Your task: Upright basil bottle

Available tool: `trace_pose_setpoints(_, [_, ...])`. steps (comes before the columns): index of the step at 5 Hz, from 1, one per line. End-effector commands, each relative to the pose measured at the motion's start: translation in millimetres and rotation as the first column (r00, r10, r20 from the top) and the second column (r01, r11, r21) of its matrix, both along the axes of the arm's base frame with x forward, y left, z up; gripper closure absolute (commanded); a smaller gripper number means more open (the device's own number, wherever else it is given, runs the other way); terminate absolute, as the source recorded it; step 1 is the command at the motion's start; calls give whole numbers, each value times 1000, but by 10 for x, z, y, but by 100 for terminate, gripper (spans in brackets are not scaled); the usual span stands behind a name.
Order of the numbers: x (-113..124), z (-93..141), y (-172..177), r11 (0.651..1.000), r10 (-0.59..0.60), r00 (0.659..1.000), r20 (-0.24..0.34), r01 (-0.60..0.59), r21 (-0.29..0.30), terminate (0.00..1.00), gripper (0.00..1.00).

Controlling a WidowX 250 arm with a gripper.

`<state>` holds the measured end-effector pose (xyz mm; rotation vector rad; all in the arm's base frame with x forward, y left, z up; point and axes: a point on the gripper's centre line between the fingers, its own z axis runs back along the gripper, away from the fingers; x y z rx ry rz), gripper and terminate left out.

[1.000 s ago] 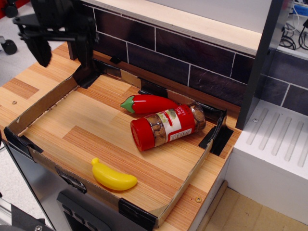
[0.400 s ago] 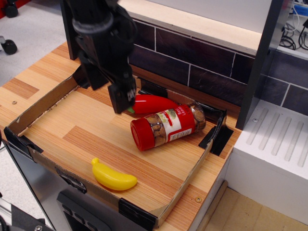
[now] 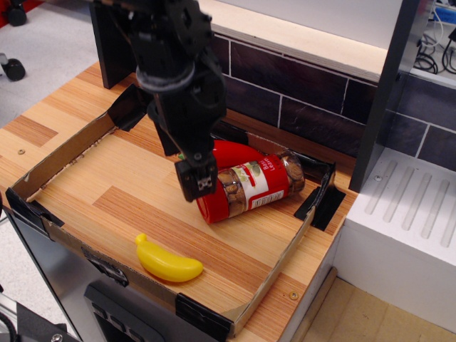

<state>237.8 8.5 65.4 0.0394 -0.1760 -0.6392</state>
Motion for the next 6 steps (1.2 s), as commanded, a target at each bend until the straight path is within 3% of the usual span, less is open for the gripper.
trace_pose_setpoints(1, [-36,-137,2,997,79,997,16,-79,6,0,0])
trace_pose_setpoints(3, [18,-286,-5,995,97,995,-16,-97,19,0,0])
trace_pose_setpoints(6, [60,-462,-29,996,81,997,-15,-81,21,0,0])
